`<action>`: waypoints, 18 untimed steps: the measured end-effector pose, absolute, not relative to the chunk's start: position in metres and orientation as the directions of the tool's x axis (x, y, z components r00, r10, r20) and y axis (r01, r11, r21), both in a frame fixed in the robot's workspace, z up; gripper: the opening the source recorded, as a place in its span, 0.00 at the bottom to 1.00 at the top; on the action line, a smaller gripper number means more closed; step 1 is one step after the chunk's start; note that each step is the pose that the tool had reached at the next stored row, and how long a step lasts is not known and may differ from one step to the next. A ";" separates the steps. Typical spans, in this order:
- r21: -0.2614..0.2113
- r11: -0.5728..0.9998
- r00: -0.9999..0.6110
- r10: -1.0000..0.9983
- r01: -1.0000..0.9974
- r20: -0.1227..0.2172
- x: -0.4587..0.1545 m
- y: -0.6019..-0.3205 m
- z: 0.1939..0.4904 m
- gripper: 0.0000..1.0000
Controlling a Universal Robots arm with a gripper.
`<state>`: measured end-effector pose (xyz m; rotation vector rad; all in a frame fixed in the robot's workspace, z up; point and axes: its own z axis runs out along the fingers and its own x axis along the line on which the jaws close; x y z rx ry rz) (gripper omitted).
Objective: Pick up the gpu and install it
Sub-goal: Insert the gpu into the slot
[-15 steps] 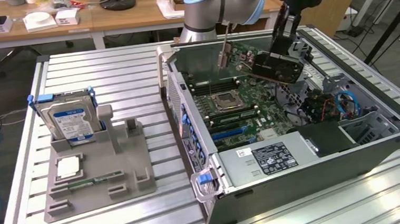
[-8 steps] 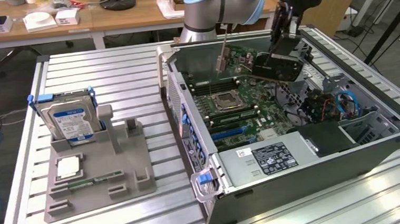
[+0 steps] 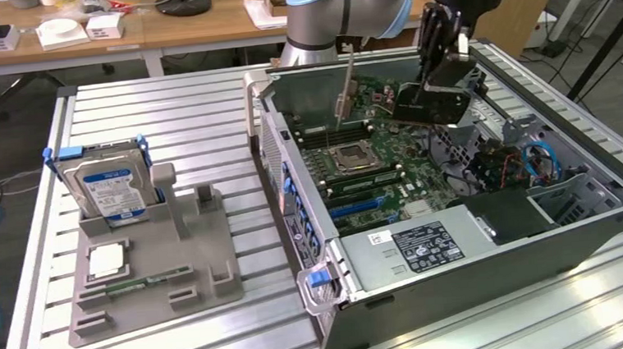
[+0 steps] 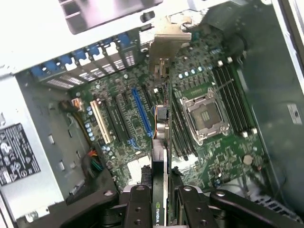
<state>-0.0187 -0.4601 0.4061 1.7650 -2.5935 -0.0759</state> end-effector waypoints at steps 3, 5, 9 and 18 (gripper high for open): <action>0.042 0.316 -0.317 -0.948 -0.948 -0.024 -0.019 -0.460 0.406 0.26; 0.042 0.284 -0.285 -0.958 -0.958 -0.024 -0.019 -0.460 0.406 0.26; 0.042 0.222 -0.224 -0.974 -0.974 -0.024 -0.019 -0.460 0.406 0.26; 0.042 0.125 -0.126 -0.992 -0.991 -0.024 -0.019 -0.460 0.405 0.26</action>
